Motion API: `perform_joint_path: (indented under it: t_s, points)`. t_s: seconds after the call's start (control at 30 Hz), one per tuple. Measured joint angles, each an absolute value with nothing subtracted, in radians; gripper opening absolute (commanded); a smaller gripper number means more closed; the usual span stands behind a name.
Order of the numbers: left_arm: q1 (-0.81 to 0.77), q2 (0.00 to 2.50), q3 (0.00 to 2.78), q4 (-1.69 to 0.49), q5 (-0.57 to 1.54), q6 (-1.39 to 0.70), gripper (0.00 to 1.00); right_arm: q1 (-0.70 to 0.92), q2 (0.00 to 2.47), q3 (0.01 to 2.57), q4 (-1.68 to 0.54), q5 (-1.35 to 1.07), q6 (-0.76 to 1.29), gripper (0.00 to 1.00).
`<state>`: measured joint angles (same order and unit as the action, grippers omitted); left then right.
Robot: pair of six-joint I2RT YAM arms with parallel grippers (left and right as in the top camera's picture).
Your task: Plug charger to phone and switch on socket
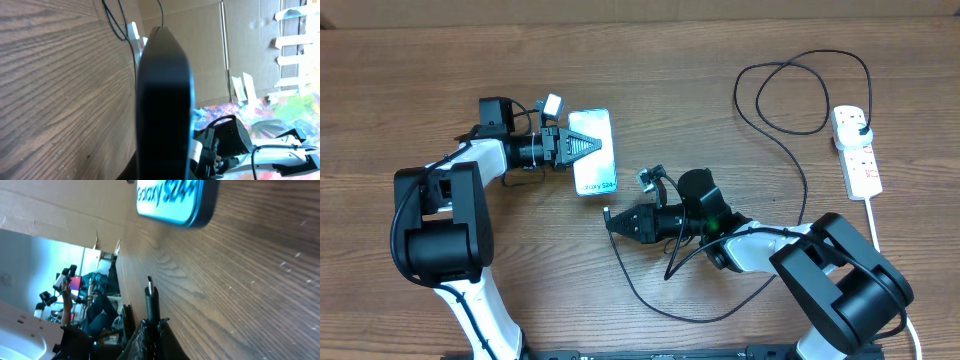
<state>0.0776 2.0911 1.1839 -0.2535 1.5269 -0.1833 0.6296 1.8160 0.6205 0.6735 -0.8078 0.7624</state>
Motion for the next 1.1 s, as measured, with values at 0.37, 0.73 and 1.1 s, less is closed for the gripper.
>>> perform_joint_path:
  t_s: [0.37, 0.73, 1.1]
  points:
    - [0.025, 2.091, 1.184, -0.25, 1.527, -0.208, 0.04, 0.609, 1.816, 0.62, 0.687, -0.793, 0.762, 0.04]
    - [0.018, 2.091, 1.184, -0.231, 1.528, -0.212, 0.04, 0.609, 1.816, 0.62, 0.688, -0.78, 0.762, 0.04]
    - [0.018, 2.091, 1.184, -0.231, 1.53, -0.241, 0.04, 0.609, 1.816, 0.62, 0.689, -0.77, 0.763, 0.04]
